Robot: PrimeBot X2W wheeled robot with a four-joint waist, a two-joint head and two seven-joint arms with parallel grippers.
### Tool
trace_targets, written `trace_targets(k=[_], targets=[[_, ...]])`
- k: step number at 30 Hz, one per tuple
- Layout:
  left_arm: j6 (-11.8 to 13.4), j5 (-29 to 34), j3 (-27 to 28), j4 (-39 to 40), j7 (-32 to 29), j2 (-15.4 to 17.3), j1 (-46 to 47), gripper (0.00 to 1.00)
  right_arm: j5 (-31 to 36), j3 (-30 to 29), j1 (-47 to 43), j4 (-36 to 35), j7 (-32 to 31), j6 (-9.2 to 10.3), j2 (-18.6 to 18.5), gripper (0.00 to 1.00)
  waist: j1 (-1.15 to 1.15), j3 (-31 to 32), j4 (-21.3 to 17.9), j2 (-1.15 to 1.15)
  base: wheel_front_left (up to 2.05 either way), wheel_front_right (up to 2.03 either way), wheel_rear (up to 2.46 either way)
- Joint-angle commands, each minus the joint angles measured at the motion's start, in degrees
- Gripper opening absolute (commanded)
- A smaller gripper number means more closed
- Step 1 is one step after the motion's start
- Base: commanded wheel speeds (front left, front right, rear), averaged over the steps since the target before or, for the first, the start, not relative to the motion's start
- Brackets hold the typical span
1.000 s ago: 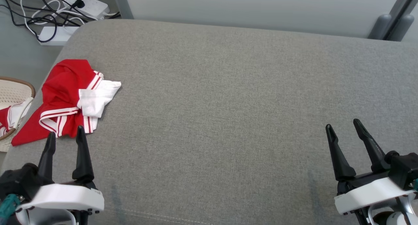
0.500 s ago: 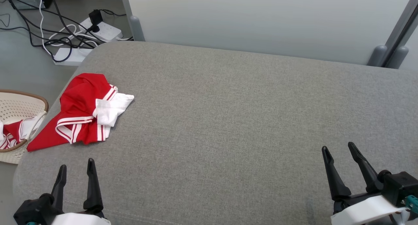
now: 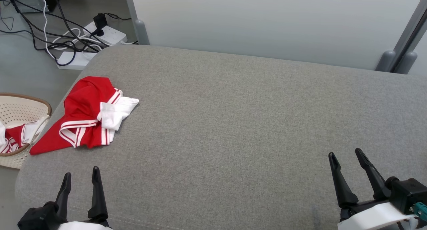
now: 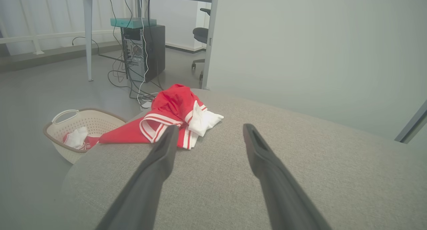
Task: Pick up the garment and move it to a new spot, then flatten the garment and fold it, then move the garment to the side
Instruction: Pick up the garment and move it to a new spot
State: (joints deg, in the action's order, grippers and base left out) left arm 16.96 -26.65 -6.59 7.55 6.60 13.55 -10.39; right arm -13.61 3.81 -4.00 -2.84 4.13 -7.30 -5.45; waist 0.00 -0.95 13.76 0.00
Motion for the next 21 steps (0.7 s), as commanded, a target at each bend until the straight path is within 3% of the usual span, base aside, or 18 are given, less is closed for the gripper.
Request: trace_targets(k=[1, 14, 21], targets=[[0.2, 0.6, 1.8, 1.6, 0.2, 0.8, 1.9, 1.00, 0.4, 1.0, 1.3, -1.7, 0.4, -0.19, -0.5, 1.00, 0.00, 0.0, 0.0, 0.00, 0.00, 0.00, 0.00], [1.3, 1.6, 1.9, 4.4, -0.4, 1.9, 3.6, 1.00, 0.5, 0.5, 1.4, -2.2, 0.3, -0.19, -0.3, 1.00, 0.00, -0.3, 0.5, 0.00, 0.00, 0.00, 0.00], [0.4, 3.7, 5.2, 12.3, -5.4, 9.4, 15.0, 1.00, 1.1, -0.1, 2.2, -4.0, -0.6, -0.19, -0.8, 1.00, 0.00, -2.3, 1.4, 0.00, 0.00, 0.00, 0.00]])
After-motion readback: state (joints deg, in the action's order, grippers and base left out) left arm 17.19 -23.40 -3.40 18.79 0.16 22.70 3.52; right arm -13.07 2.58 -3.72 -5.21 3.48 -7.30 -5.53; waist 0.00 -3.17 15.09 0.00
